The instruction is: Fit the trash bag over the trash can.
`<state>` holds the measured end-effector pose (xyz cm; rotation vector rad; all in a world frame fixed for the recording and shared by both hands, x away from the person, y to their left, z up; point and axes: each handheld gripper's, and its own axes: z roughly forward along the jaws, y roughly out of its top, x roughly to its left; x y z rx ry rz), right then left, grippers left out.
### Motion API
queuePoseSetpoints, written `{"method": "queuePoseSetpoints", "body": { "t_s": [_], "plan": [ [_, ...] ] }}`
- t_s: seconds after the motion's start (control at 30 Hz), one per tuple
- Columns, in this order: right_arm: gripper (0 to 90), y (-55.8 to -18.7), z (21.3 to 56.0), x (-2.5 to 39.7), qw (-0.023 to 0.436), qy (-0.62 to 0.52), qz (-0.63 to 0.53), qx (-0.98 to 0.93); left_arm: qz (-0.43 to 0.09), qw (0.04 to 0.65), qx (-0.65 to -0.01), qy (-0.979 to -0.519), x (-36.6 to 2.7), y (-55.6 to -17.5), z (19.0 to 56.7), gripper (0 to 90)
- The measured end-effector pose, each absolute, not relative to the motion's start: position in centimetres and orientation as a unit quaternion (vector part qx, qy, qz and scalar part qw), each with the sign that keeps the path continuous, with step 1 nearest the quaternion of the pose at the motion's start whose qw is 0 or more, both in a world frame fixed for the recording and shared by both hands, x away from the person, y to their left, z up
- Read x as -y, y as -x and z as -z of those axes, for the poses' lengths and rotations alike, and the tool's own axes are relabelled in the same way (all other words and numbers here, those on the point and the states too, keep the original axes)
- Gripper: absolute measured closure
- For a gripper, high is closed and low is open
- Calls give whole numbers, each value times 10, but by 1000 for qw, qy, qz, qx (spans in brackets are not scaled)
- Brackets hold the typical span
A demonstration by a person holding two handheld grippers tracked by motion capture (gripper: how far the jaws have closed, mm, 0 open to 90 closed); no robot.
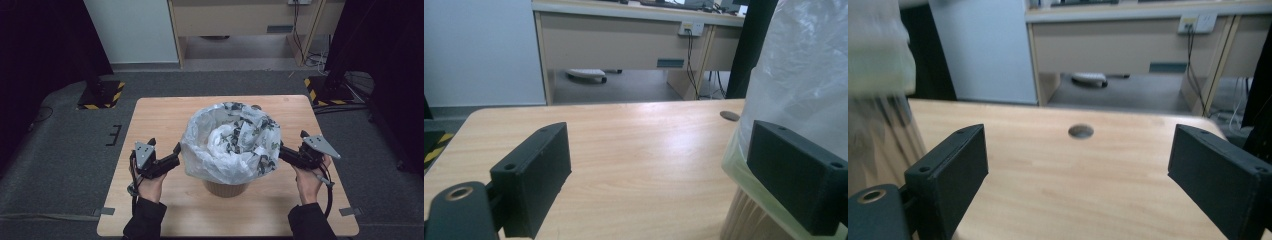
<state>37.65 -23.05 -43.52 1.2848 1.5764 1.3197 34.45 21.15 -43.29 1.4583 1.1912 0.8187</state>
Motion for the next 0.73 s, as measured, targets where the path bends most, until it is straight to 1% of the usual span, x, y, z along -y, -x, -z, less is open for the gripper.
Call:
{"method": "queuePoseSetpoints", "body": {
  "t_s": [0.07,0.13,0.2,0.27,0.37,0.47,0.6,0.73],
  "plan": [
    [88,-375,443,232,341,-499,-502,-618,-334,540,-488,-600,-214,-342,437,95],
    [89,-373,452,235,330,-505,-495,-626,-319,583,-474,-578,-218,-339,438,94],
    [88,-371,460,237,320,-510,-492,-629,-332,603,-463,-558,-221,-335,435,97],
    [88,-369,466,241,316,-511,-484,-636,-347,607,-466,-541,-224,-332,429,104],
    [88,-366,474,246,315,-517,-475,-639,-373,584,-483,-535,-229,-330,423,108],
    [88,-363,480,251,312,-523,-470,-639,-389,543,-496,-555,-232,-331,425,106],
    [87,-358,487,257,307,-528,-459,-645,-379,493,-514,-591,-238,-333,443,105],
    [84,-357,495,263,304,-536,-444,-651,-357,463,-537,-609,-248,-334,465,104]
  ]
}}
